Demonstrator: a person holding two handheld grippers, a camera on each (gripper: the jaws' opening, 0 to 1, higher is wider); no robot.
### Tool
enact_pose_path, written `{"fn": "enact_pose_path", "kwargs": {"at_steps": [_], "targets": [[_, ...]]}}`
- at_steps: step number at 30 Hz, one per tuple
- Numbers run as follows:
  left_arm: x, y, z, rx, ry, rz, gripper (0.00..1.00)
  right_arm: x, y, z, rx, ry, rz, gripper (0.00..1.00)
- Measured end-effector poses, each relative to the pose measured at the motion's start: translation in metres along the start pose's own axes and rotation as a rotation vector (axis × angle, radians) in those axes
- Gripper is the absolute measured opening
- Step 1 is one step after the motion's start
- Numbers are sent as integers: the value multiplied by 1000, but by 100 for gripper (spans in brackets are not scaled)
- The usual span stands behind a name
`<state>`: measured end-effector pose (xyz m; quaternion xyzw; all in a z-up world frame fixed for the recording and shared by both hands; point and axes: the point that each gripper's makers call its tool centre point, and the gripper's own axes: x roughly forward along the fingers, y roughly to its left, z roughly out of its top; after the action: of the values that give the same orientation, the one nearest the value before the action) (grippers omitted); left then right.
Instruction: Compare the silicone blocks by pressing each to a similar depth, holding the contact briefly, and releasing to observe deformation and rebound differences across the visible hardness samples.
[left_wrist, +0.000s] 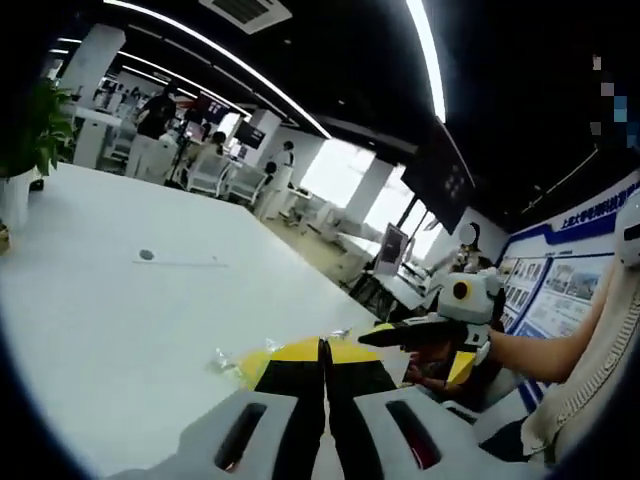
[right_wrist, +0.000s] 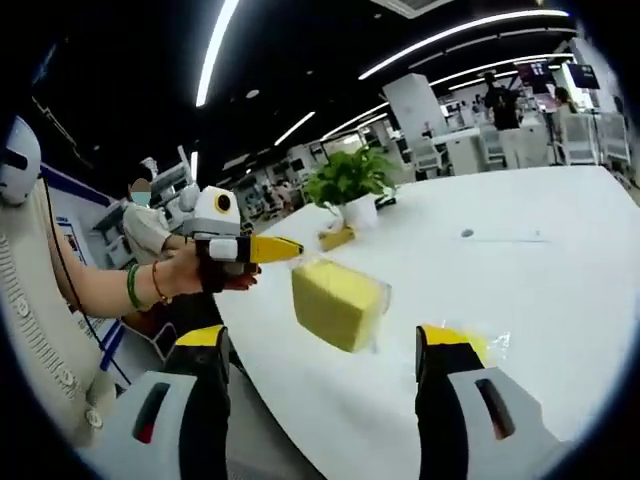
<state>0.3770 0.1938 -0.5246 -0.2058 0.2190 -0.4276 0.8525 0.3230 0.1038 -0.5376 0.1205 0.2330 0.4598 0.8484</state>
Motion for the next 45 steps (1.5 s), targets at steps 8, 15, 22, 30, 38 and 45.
{"fn": "enact_pose_path", "kwargs": {"at_steps": [8, 15, 22, 30, 38, 45], "targets": [[1, 31, -39, -33, 77, 51, 0, -20, -6, -12, 38, 4, -71, 75], [-2, 72, -51, -107, 101, 101, 0, -28, -9, -16, 66, -7, -117, 72], [-1, 110, -43, -111, 92, 146, 0, -38, -20, -21, 93, -14, -181, 71], [1, 155, -58, -123, 137, 214, 0, -42, -22, -38, 135, 8, -220, 70], [7, 181, -81, -107, 219, 243, 0, -46, -28, -45, 165, 7, -252, 69], [13, 201, -95, -78, 282, 271, 0, -48, -30, -47, 177, 6, -271, 69]]}}
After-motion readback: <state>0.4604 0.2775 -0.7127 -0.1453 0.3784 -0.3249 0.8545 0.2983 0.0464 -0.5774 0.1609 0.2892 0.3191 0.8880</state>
